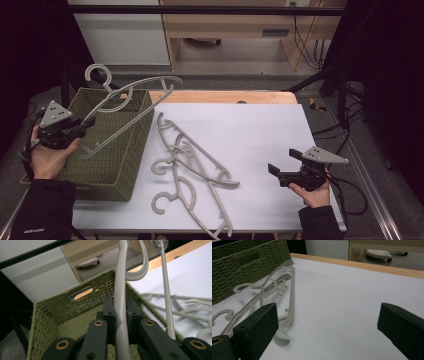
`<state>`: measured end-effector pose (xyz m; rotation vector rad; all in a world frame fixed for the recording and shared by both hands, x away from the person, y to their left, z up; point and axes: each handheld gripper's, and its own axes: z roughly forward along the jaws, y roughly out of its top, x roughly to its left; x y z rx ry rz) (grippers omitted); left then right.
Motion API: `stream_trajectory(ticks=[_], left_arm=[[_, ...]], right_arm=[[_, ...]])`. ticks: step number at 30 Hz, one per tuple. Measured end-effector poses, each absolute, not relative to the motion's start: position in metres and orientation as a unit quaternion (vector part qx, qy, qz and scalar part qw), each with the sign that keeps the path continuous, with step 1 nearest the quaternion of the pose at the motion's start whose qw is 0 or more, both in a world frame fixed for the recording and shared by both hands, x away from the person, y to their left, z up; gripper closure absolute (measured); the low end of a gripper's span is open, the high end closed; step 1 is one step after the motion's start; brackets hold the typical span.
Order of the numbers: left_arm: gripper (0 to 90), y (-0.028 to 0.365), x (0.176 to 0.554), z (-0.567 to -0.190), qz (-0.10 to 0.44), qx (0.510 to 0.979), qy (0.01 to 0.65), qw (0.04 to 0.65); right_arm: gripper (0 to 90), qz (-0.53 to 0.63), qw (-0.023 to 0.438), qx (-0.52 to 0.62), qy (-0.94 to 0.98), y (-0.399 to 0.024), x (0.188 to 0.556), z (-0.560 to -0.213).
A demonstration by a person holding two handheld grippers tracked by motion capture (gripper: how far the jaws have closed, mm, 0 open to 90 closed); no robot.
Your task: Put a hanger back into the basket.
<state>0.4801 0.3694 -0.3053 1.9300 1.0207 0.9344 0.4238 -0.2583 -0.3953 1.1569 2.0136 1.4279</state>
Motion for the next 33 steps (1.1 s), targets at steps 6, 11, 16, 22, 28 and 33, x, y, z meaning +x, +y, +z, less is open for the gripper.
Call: stream_trajectory(ticks=[6, 11, 16, 22, 28, 33], left_arm=[[81.9, 0.398, 0.485, -0.310, 0.371, 0.749, 0.414, 0.361], [81.9, 0.414, 0.485, -0.314, 0.372, 0.747, 0.420, 0.357], [81.9, 0.432, 0.484, -0.322, 0.370, 0.744, 0.431, 0.352], [81.9, 0.447, 0.483, -0.334, 0.368, 0.740, 0.442, 0.348], [82.0, 0.455, 0.480, -0.339, 0.363, 0.740, 0.444, 0.351], [82.0, 0.459, 0.474, -0.340, 0.366, 0.741, 0.441, 0.349]], right_arm=[[3.8, 0.511, 0.206, 0.417, 0.723, -0.257, 0.425, -0.396], [3.8, 0.509, 0.206, 0.418, 0.724, -0.257, 0.425, -0.397], [3.9, 0.509, 0.206, 0.419, 0.723, -0.256, 0.426, -0.397], [3.9, 0.508, 0.207, 0.418, 0.724, -0.256, 0.426, -0.397], [3.9, 0.505, 0.207, 0.417, 0.727, -0.256, 0.426, -0.398], [3.9, 0.505, 0.207, 0.417, 0.727, -0.256, 0.426, -0.398]])
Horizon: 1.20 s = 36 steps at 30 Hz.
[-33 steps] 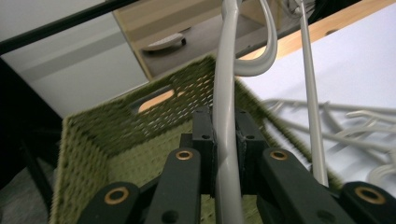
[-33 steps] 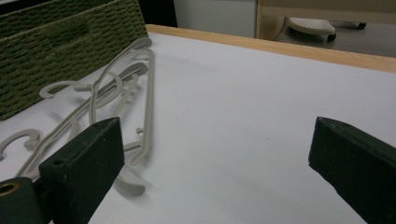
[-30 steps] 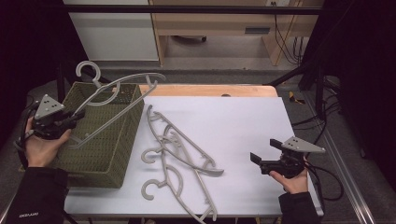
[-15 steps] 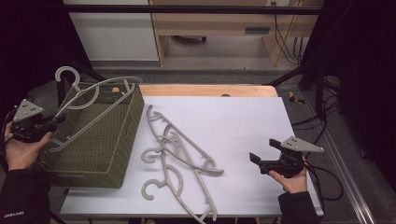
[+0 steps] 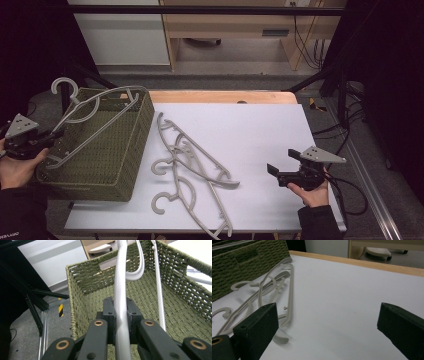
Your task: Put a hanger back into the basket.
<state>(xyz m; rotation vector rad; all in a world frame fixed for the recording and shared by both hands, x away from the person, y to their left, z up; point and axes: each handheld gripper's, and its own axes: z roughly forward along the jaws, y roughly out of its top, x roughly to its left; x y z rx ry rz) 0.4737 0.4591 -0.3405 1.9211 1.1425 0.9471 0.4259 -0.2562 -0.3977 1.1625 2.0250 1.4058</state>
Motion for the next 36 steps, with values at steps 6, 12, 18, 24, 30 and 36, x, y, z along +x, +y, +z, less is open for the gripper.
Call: stream_trajectory(ticks=[6, 12, 18, 24, 30, 36], left_arm=[[81.9, 0.460, 0.474, -0.344, 0.369, 0.743, 0.446, 0.335], [81.9, 0.455, 0.482, -0.353, 0.358, 0.754, 0.453, 0.313], [81.8, 0.459, 0.486, -0.367, 0.337, 0.749, 0.475, 0.316], [81.3, 0.446, 0.494, -0.373, 0.325, 0.777, 0.474, 0.259], [78.8, 0.447, 0.499, -0.375, 0.315, 0.773, 0.497, 0.238], [73.9, 0.449, 0.497, -0.372, 0.314, 0.766, 0.503, 0.250]], right_arm=[[3.9, 0.505, 0.207, 0.419, 0.726, -0.255, 0.426, -0.398], [3.9, 0.505, 0.206, 0.419, 0.726, -0.255, 0.426, -0.398], [3.9, 0.503, 0.206, 0.418, 0.728, -0.255, 0.426, -0.399], [3.9, 0.502, 0.204, 0.416, 0.730, -0.254, 0.426, -0.399], [3.9, 0.503, 0.206, 0.417, 0.728, -0.254, 0.426, -0.398], [4.0, 0.504, 0.205, 0.416, 0.729, -0.254, 0.425, -0.398]])
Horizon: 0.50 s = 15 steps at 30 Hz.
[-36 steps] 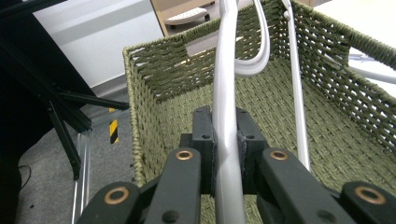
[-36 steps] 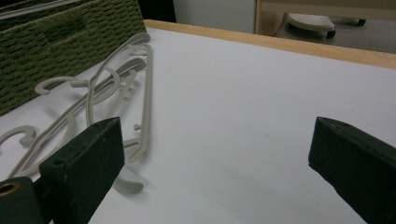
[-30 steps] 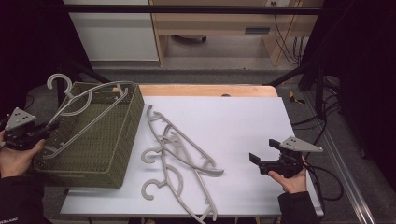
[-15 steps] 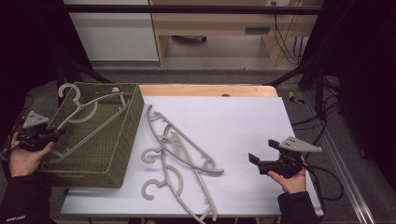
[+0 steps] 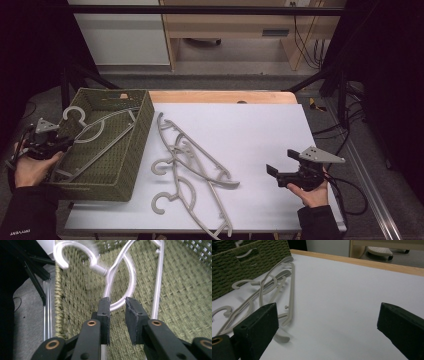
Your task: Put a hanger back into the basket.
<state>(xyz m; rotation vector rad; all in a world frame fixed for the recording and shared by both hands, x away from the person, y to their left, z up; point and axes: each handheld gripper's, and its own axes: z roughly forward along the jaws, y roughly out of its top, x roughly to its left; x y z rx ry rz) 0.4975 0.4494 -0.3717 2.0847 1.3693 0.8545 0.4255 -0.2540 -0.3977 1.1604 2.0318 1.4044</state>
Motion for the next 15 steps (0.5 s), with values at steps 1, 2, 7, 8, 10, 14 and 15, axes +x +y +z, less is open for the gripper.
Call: stream_trajectory(ticks=[1, 2, 7, 8, 10, 14, 15], left_arm=[[73.9, 0.450, 0.497, -0.370, 0.309, 0.762, 0.507, 0.256], [72.0, 0.450, 0.495, -0.368, 0.311, 0.759, 0.505, 0.266], [61.4, 0.444, 0.489, -0.358, 0.316, 0.744, 0.506, 0.303], [59.7, 0.442, 0.487, -0.355, 0.315, 0.741, 0.504, 0.313], [53.4, 0.435, 0.482, -0.349, 0.315, 0.732, 0.502, 0.337], [41.6, 0.418, 0.472, -0.339, 0.314, 0.720, 0.488, 0.379], [37.8, 0.414, 0.470, -0.337, 0.313, 0.720, 0.485, 0.386]], right_arm=[[4.0, 0.504, 0.206, 0.415, 0.729, -0.254, 0.425, -0.398], [4.0, 0.506, 0.204, 0.415, 0.727, -0.254, 0.425, -0.397], [4.0, 0.506, 0.207, 0.415, 0.727, -0.255, 0.425, -0.397], [4.0, 0.505, 0.206, 0.414, 0.729, -0.256, 0.425, -0.397], [4.0, 0.507, 0.207, 0.416, 0.726, -0.256, 0.425, -0.396], [3.9, 0.508, 0.207, 0.416, 0.725, -0.256, 0.425, -0.396], [3.9, 0.508, 0.207, 0.415, 0.725, -0.256, 0.425, -0.396]])
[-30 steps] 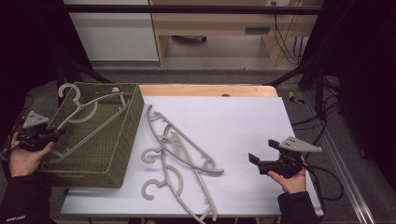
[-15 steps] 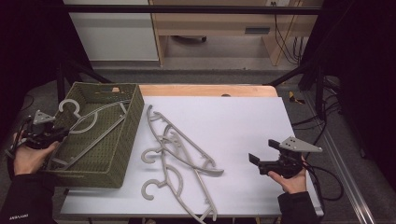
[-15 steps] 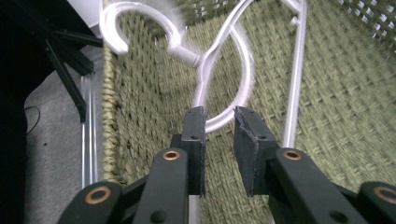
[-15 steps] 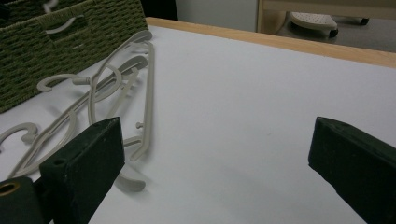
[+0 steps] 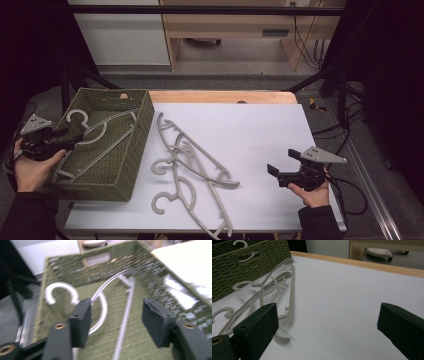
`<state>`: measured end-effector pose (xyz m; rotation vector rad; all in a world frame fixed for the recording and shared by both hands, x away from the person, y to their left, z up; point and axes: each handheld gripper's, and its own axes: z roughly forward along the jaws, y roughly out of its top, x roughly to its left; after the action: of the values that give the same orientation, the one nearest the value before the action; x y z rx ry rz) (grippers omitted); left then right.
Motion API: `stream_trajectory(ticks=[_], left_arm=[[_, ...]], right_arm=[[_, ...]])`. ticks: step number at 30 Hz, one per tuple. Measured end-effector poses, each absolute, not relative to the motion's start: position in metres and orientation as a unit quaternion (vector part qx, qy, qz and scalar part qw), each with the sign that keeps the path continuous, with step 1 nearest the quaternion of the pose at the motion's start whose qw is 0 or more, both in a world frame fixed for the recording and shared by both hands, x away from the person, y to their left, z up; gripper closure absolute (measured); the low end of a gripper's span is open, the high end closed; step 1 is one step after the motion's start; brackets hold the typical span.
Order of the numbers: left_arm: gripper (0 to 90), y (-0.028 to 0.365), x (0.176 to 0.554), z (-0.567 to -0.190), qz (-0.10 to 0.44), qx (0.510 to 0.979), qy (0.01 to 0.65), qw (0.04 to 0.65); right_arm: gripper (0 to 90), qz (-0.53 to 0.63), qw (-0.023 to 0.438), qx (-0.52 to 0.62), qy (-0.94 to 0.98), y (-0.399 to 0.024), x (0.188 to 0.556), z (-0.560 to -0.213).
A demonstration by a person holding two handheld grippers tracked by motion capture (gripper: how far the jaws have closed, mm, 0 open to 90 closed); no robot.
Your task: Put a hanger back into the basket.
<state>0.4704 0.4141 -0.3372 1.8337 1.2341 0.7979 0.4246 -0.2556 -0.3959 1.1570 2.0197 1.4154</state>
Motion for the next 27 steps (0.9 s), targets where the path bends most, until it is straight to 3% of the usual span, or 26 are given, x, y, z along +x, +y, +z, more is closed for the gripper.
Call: stream_trajectory(ticks=[9, 27], left_arm=[[23.2, 0.361, 0.450, -0.330, 0.289, 0.712, 0.441, 0.464], [16.9, 0.265, 0.426, -0.355, 0.252, 0.737, 0.377, 0.501]], right_arm=[[3.8, 0.511, 0.207, 0.415, 0.723, -0.257, 0.424, -0.395], [3.1, 0.512, 0.208, 0.410, 0.726, -0.257, 0.423, -0.395]])
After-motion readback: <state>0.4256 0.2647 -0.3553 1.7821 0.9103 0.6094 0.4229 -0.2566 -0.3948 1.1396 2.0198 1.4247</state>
